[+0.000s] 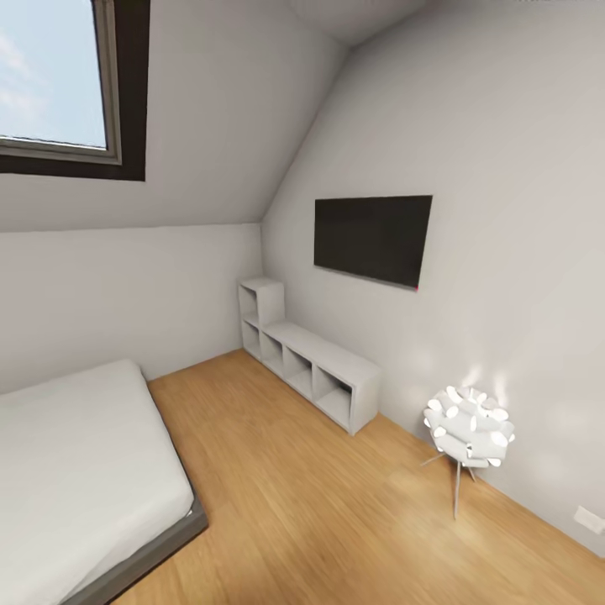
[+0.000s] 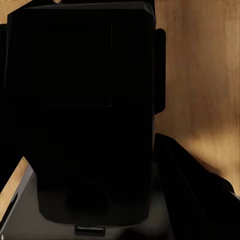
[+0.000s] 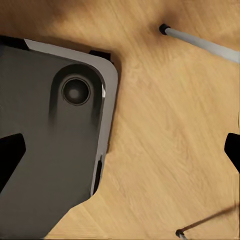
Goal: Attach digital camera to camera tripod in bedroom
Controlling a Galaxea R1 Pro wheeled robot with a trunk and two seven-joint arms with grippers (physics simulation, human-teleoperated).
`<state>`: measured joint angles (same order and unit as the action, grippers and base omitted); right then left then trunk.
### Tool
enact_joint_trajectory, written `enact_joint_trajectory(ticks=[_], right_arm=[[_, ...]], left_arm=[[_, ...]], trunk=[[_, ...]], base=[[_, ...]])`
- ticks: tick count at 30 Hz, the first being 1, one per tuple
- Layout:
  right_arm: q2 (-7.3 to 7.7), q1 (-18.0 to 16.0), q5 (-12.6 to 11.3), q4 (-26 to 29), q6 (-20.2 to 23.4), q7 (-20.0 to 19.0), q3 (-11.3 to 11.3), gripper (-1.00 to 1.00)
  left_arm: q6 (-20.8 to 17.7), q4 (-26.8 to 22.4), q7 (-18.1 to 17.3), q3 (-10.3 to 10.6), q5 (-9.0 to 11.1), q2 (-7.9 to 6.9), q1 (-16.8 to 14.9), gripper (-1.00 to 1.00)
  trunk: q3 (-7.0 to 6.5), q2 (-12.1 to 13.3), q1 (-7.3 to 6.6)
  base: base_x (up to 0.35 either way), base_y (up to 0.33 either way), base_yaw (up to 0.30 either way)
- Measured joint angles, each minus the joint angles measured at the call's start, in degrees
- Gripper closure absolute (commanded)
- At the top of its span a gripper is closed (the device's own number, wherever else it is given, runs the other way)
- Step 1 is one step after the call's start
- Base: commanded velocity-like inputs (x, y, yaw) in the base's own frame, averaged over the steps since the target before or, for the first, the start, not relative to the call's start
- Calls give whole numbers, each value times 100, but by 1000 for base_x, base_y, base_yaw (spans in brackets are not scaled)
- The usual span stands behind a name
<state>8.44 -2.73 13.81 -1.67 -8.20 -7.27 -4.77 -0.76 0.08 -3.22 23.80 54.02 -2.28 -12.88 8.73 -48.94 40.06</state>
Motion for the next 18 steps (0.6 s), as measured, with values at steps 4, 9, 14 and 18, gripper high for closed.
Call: enact_joint_trajectory(ticks=[4,9,14,18], right_arm=[[-9,0,170,-1,1,2,-1,-100],[5,0,227,0,-2,8,-4,-100],[8,0,239,0,-7,9,-4,-100],[10,0,242,0,-8,9,-5,-100]], left_arm=[[-3,0,0,2,0,1,0,100],[-3,0,0,0,0,1,0,100],[-4,0,0,0,1,1,0,100],[0,0,0,0,6,1,1,100]], trunk=[[-72,161,-88],[-162,362,-198],[-252,563,-308],[-324,723,-396]], base=[[0,0,0],[0,0,0],[0,0,0],[0,0,0]])
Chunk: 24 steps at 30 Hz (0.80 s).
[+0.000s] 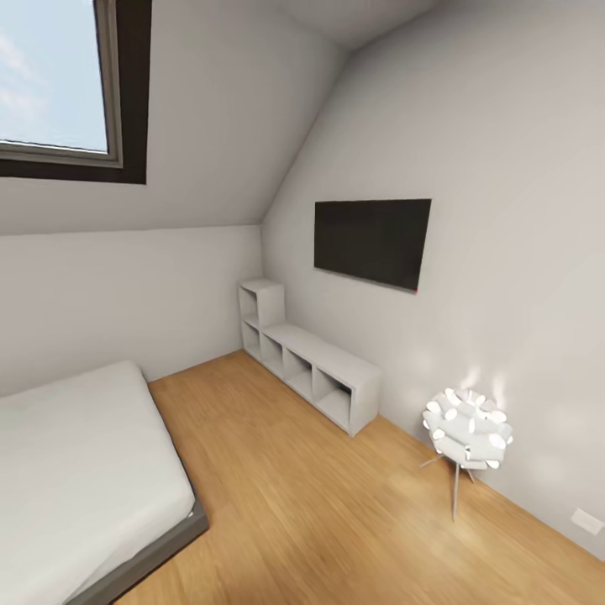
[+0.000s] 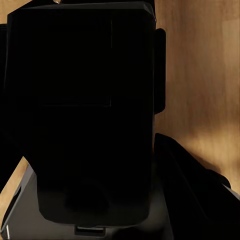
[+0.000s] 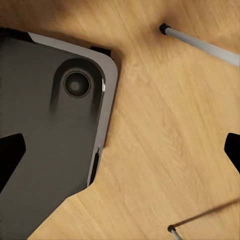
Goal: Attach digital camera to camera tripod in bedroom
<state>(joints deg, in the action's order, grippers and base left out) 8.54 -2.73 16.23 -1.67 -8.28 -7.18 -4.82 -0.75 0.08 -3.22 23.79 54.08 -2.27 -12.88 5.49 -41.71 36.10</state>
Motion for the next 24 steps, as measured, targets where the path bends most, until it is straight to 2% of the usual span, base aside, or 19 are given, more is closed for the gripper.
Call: enact_joint_trajectory(ticks=[24], right_arm=[[-13,0,1,0,17,0,-5,-100]], left_arm=[[3,0,3,0,3,17,0,100]], trunk=[[-433,965,-528]], base=[[0,0,0]])
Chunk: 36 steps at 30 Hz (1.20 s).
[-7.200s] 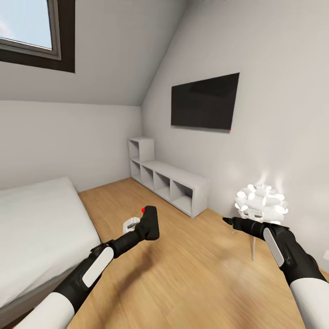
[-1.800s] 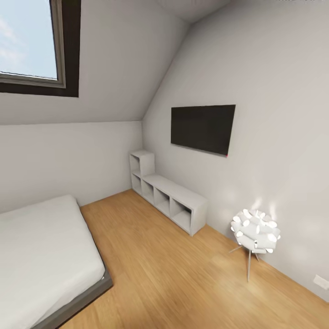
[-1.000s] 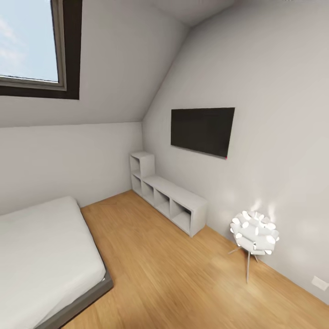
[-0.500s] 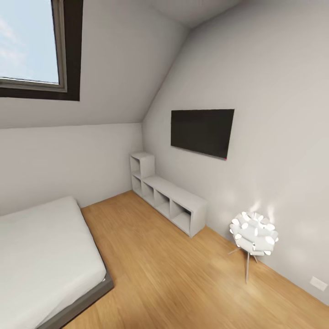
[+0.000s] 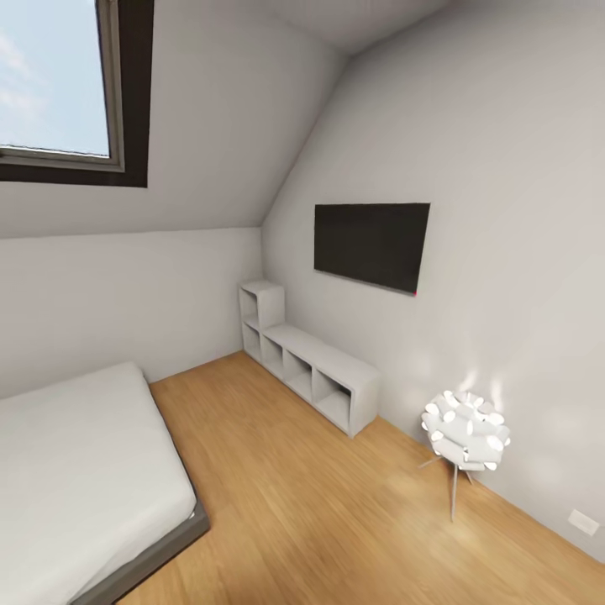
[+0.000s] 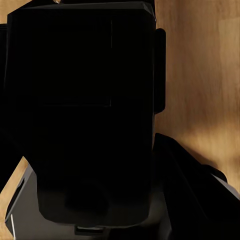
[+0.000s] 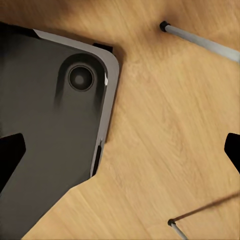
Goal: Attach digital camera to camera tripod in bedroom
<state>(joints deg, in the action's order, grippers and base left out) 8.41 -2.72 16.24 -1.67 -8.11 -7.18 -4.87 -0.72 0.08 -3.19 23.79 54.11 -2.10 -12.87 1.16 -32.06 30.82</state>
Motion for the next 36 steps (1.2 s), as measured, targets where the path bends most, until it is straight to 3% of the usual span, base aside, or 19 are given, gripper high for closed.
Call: enact_joint_trajectory(ticks=[16,23,36], right_arm=[[14,-3,-1,0,-2,8,0,-100],[29,-3,-22,0,-13,19,-6,-100],[37,-3,-52,0,-40,349,-68,-100]], left_arm=[[84,-2,0,-10,11,10,-3,100],[102,-4,0,-10,12,169,-3,100],[93,-7,-24,-8,-8,226,-2,100]], trunk=[[-278,635,-351],[-404,916,-505],[-404,918,-505]], base=[[0,0,0],[0,0,0],[0,0,0]])
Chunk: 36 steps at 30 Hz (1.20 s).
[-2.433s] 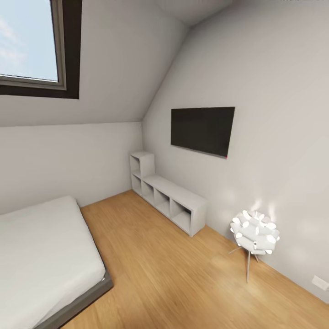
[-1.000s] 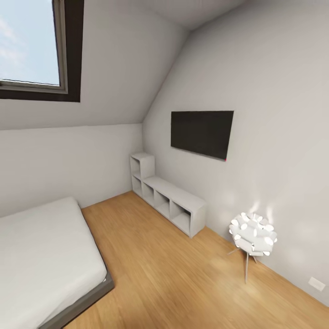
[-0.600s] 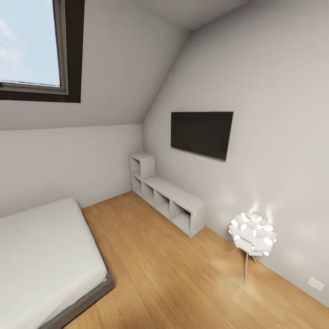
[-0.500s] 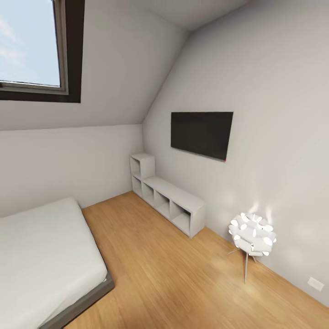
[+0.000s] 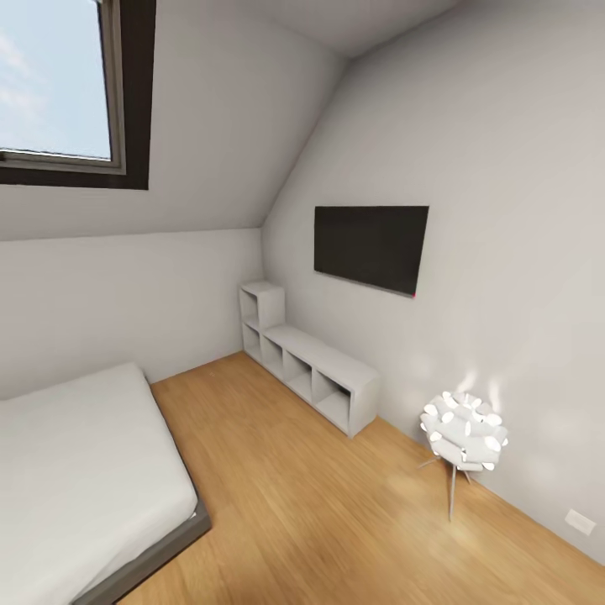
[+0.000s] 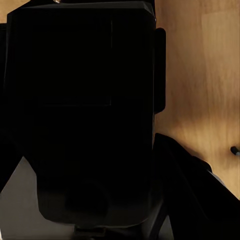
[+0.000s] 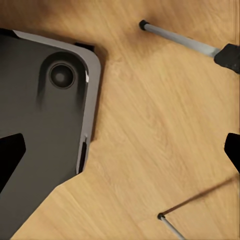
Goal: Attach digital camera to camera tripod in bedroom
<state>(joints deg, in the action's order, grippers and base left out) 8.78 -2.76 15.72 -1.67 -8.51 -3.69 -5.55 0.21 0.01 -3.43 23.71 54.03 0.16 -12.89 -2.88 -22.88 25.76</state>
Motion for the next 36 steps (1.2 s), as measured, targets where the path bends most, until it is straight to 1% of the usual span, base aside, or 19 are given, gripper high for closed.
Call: enact_joint_trajectory(ticks=[5,18,30,36], right_arm=[[-4,0,1,0,-10,62,-2,-100],[-11,0,1,0,-17,75,0,-100],[-27,0,1,0,-27,73,1,-100],[-37,0,-1,0,-37,75,-2,-100]], left_arm=[[-9,0,1,0,-1,1,0,100],[2,-1,5,0,2,-3,0,100],[2,0,4,1,-1,14,0,100],[4,0,5,0,-1,67,2,100]], trunk=[[0,0,0],[0,0,0],[0,0,4],[-1,2,3]], base=[[0,0,0],[-9,0,0],[-301,18,0],[-339,118,0]])
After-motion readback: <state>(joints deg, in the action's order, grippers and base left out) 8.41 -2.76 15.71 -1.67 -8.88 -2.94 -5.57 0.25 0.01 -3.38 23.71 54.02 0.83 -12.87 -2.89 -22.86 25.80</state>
